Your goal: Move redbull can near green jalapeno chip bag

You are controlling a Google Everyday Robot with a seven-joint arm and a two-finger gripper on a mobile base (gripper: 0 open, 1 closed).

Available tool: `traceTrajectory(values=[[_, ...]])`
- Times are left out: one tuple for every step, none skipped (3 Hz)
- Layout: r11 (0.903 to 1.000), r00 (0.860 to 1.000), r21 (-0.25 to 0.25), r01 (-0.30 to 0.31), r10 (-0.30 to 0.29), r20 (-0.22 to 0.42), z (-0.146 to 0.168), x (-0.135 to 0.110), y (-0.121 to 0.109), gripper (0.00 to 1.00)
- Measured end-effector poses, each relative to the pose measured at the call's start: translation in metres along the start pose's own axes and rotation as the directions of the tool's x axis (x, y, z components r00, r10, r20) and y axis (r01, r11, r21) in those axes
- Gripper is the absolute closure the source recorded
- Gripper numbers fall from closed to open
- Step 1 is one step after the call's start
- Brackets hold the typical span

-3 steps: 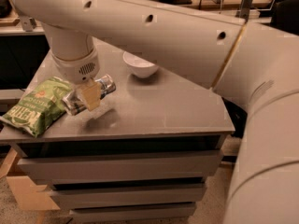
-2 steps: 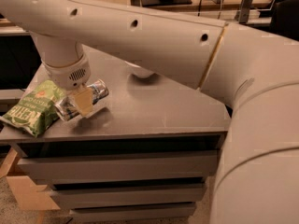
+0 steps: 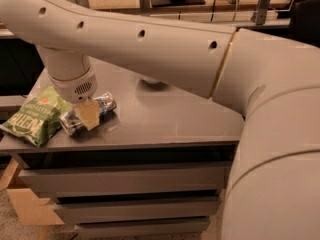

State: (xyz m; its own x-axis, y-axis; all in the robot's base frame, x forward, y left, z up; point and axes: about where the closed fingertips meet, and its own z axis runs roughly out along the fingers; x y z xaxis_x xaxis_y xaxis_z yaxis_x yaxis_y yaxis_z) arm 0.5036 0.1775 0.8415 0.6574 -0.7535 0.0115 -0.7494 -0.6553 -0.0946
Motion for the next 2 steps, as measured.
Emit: traceTrajectory(values=[[0.9996,1.0,-0.005,-0.029,0.029,-0.009,0.0095,0.011,-0.0028,1.0],[0.9996,1.0,0.0,-0.027,0.027,-0.007,0.0096,0.01,-0.0037,0.83]])
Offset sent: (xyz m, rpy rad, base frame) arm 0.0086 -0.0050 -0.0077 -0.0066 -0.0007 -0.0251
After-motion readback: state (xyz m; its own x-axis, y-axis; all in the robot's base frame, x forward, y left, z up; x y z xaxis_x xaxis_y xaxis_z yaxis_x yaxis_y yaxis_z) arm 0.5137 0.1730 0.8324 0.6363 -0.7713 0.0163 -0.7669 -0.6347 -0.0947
